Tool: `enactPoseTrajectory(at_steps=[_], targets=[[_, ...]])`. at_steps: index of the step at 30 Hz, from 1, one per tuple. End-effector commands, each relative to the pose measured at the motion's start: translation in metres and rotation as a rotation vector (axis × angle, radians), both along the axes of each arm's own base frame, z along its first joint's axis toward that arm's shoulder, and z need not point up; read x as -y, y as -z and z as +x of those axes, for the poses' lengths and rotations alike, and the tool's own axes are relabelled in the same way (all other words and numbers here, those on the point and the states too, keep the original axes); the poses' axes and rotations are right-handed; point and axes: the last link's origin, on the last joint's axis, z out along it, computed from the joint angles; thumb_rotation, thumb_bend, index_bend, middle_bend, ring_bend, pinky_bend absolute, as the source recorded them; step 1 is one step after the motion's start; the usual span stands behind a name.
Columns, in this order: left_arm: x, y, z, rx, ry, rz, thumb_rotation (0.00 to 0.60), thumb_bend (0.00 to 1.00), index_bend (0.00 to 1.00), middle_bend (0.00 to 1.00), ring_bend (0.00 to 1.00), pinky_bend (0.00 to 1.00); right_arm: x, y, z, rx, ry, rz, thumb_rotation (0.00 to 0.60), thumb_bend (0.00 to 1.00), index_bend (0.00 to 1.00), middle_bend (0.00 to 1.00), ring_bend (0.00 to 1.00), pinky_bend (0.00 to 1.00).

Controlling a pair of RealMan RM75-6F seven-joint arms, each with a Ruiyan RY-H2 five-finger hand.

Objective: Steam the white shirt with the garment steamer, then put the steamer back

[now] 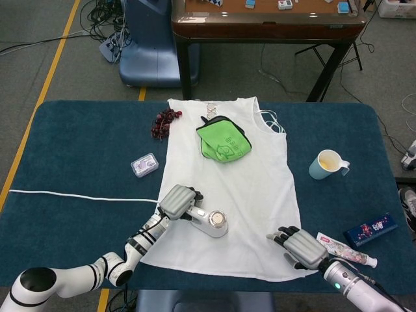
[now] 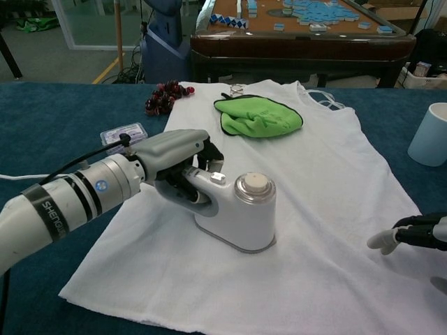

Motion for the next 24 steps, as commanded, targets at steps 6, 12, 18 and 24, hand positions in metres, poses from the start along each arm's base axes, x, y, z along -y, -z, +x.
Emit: enactPoseTrajectory(at_steps=[6, 12, 18, 24], targets=[[-0.011, -0.006, -0.008, -0.027, -0.009, 0.035, 0.6, 0.17, 0.78, 0.6, 0.5, 0.59, 0.002, 0.002, -0.002, -0.005, 0.006, 0.0, 0.6, 0.57, 0.13, 0.23, 0.13, 0.2], [-0.03, -0.019, -0.019, -0.023, -0.057, 0.084, 0.6, 0.17, 0.78, 0.6, 0.5, 0.59, 0.004, 0.007, -0.003, -0.013, 0.006, 0.01, 0.6, 0.57, 0.11, 0.23, 0.13, 0.19], [-0.043, -0.029, -0.025, -0.016, -0.086, 0.117, 0.6, 0.17, 0.78, 0.6, 0.5, 0.59, 0.005, 0.01, -0.001, -0.023, -0.001, 0.016, 0.6, 0.57, 0.09, 0.17, 0.07, 0.12], [-0.055, -0.037, -0.027, 0.0, -0.116, 0.146, 0.6, 0.17, 0.78, 0.6, 0.5, 0.59, 0.004, 0.012, -0.003, -0.037, 0.008, 0.013, 0.6, 0.57, 0.09, 0.16, 0.06, 0.11]])
